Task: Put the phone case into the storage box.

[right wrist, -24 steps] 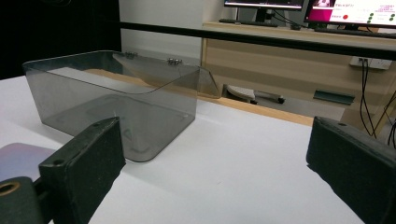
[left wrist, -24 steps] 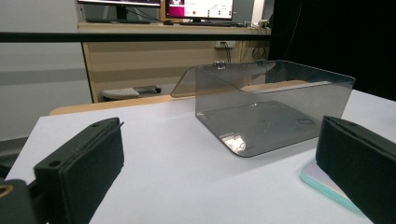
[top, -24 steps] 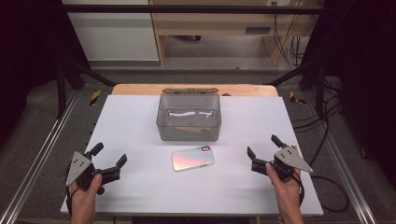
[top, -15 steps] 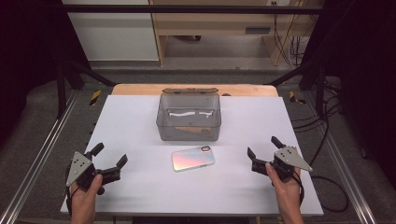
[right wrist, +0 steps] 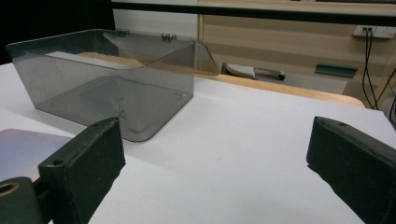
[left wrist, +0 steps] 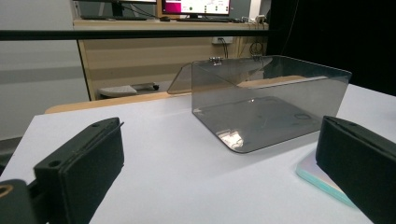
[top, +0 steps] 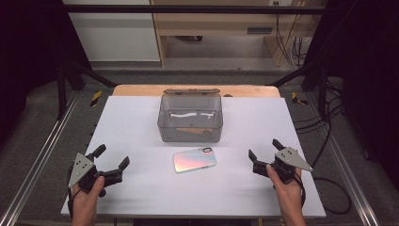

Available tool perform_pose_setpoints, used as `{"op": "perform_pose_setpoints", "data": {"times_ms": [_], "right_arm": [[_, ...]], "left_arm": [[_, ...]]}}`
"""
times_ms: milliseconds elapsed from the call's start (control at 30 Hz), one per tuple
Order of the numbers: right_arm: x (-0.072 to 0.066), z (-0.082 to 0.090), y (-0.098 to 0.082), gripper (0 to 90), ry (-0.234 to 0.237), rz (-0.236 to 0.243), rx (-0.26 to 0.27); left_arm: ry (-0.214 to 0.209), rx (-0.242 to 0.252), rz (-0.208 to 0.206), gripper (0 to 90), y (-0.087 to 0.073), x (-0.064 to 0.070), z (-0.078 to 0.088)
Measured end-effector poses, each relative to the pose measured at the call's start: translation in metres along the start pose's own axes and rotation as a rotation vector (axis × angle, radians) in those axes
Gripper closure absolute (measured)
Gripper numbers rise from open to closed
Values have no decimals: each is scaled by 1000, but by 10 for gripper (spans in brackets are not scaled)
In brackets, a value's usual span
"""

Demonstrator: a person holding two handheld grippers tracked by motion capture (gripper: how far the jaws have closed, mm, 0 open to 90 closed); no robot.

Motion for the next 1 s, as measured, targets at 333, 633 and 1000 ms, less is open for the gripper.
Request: {"op": "perform_pose_setpoints", "data": {"times_ms": [333, 633, 1000], "right_arm": [[-7, -4, -3, 43, 16, -4, -30], [-15, -8, -3, 39, 36, -16, -54], [-23, -11, -5, 39, 60, -8, -70]], "left_arm": [[-6, -6, -4, 13, 0, 1, -1], [-7, -7, -7, 13, 0, 2, -2], [-12, -14, -13, 12, -1, 4, -3]]}}
Point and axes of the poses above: each handheld gripper's, and its own axes: z roughly backward along the jaws, y roughly out of its top, x roughly to its right, the point moved 3 cm from there along -z, roughly forward along the jaws, and after that the axes turned 6 degrees about -z, right-handed, at the moved point
